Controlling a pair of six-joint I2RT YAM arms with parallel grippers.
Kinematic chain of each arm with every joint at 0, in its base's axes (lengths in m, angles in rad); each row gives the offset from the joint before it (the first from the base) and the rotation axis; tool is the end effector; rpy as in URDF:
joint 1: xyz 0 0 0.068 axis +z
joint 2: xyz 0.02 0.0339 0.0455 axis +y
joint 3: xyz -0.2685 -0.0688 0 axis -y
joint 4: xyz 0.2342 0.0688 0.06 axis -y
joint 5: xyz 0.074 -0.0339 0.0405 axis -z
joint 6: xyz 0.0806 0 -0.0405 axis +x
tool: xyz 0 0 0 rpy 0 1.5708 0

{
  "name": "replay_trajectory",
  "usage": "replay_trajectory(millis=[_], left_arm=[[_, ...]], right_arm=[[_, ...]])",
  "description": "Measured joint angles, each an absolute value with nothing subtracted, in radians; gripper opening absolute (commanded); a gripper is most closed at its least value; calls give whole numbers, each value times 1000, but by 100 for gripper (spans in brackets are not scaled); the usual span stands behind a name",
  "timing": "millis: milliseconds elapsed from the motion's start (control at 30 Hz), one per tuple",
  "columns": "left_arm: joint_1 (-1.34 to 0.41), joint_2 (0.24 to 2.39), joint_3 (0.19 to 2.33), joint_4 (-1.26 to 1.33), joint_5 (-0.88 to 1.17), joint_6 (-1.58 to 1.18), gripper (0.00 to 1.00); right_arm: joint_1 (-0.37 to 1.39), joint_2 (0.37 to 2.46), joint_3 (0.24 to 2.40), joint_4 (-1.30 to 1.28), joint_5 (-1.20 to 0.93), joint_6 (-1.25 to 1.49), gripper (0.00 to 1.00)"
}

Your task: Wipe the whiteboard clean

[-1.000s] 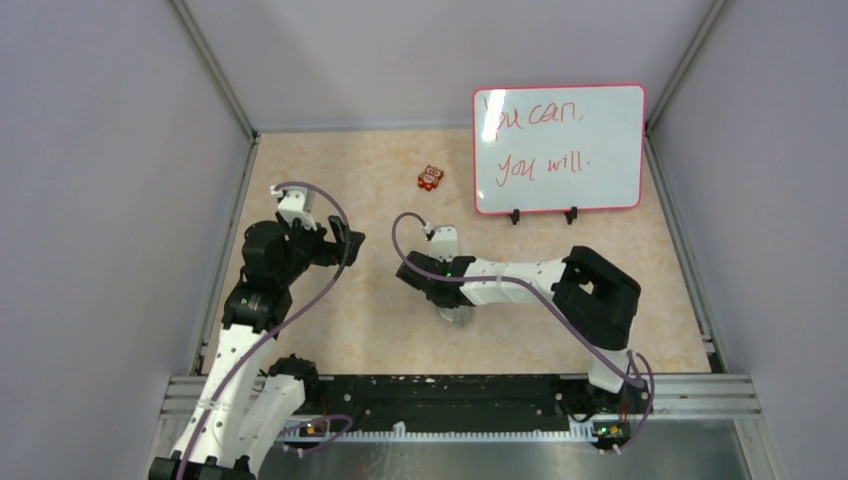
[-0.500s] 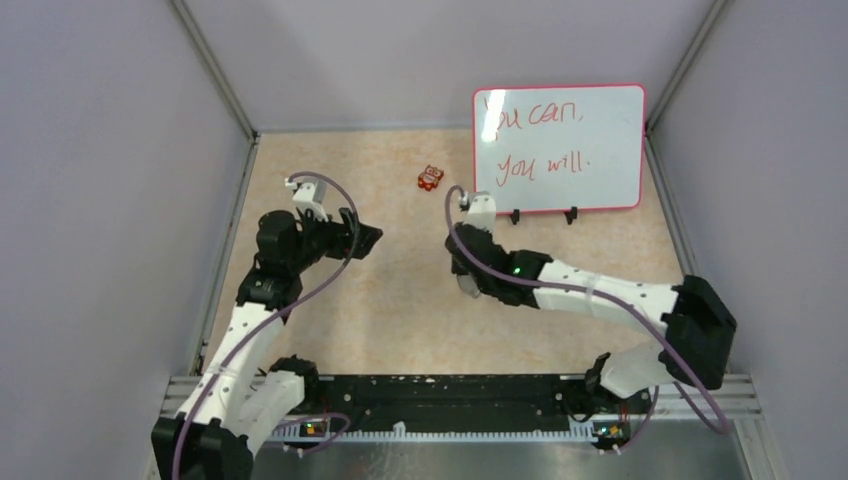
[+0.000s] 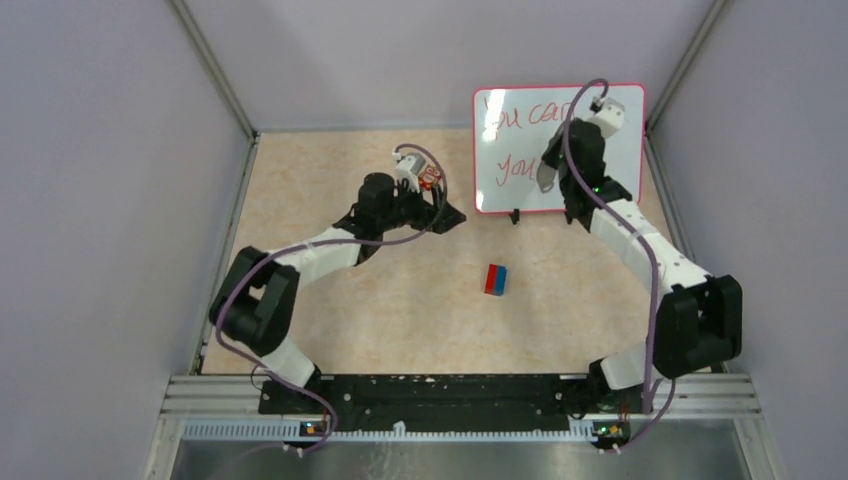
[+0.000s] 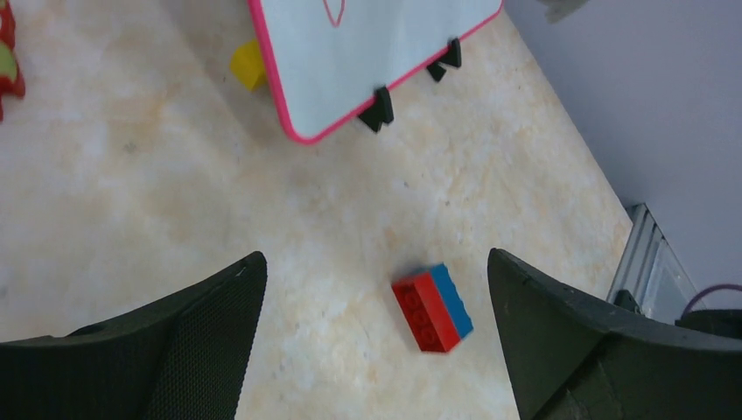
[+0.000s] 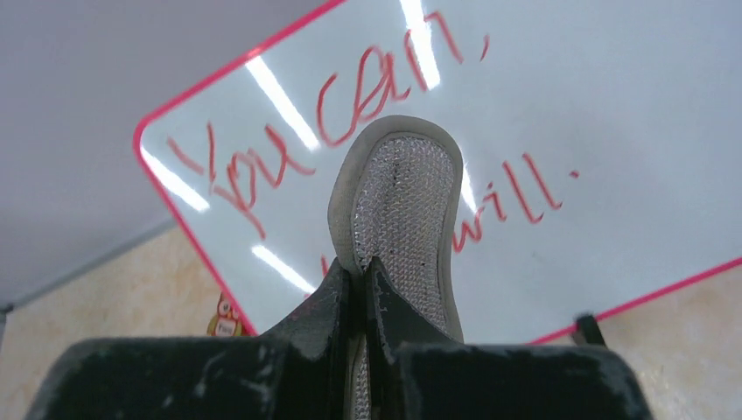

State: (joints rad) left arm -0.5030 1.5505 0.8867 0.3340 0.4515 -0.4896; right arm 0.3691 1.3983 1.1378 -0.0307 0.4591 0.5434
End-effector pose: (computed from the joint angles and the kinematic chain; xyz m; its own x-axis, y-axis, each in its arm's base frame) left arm 0.3113 -0.2114 0.2375 -0.6245 -0.1394 -0.7685 0.5685 0.5935 -0.5696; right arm 0.3447 0.0950 0.3337 -0.1917 0.4228 -0.8857 0.2005 0.9003 0.3864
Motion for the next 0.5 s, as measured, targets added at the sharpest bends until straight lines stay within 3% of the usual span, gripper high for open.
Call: replay_trajectory(millis=[233, 500], left_arm=[[-510, 1874, 1131, 553, 476, -472, 92], [-511, 2122, 1330, 621, 474, -425, 88]], right_arm=[[117, 1610, 1308, 75, 290, 533, 0], [23, 1690, 1306, 104, 191, 390, 0]])
